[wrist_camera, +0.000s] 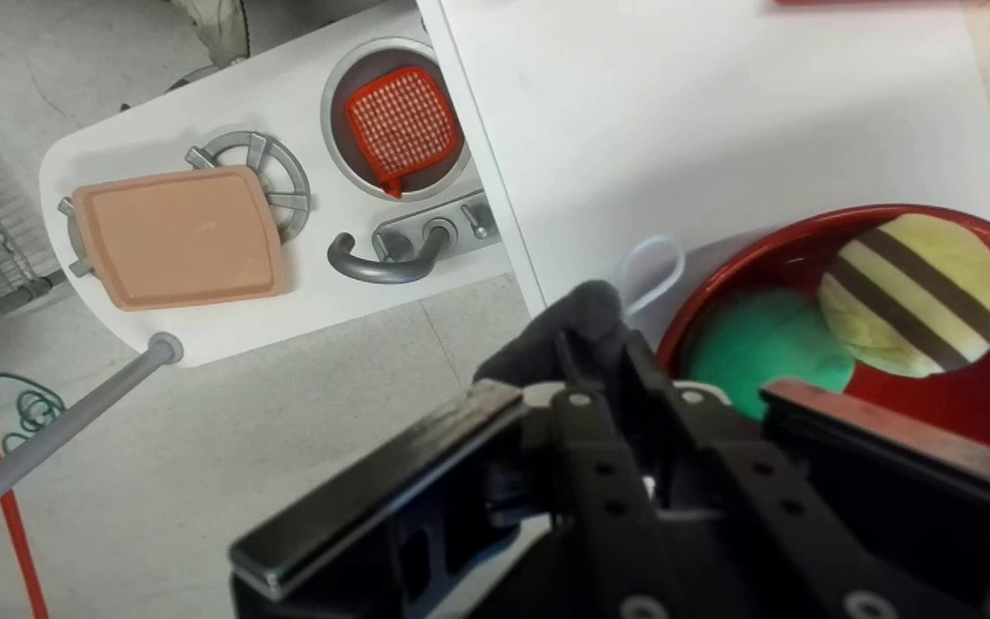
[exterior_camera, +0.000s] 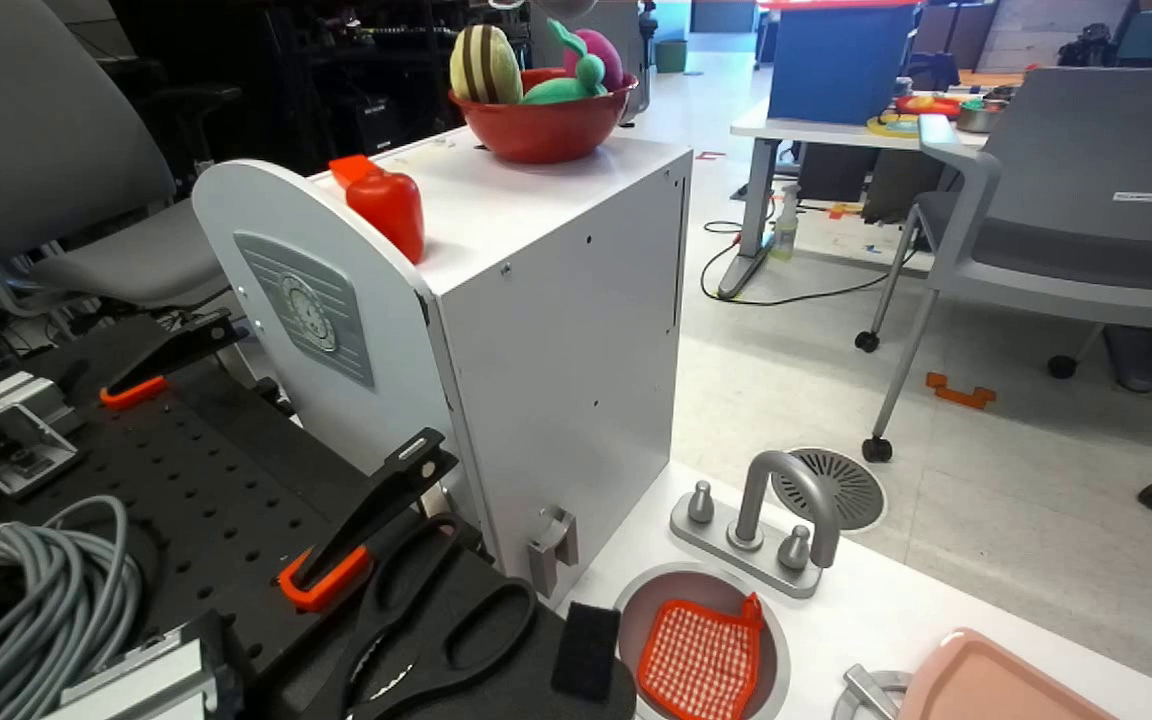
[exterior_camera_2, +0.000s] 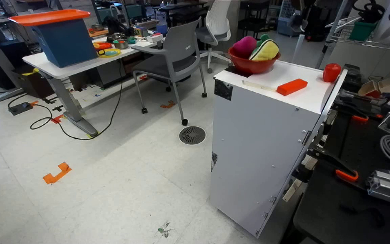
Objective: Put the grey bear in the red bowl
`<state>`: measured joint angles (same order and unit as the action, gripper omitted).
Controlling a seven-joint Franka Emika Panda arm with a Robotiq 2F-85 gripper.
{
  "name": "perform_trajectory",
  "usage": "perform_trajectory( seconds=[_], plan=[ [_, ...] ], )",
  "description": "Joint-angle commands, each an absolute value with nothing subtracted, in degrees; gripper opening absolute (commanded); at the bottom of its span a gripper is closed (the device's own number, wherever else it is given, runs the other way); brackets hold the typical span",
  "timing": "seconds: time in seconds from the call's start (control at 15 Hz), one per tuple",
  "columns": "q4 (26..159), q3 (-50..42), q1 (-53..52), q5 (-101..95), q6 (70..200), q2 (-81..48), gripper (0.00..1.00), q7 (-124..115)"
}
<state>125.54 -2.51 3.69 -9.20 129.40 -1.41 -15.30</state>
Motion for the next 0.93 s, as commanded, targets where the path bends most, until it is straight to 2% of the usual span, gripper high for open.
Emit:
perform_trajectory(
  seconds=[0.0,0.87],
  plan=[
    [124.8,-2.3,2.8,-7.8,130.1,-1.4,0.03,-13.3],
    [121.4,-2.9,3.0,-1.2,128.7,-3.6,0.03,-5.9]
  ],
)
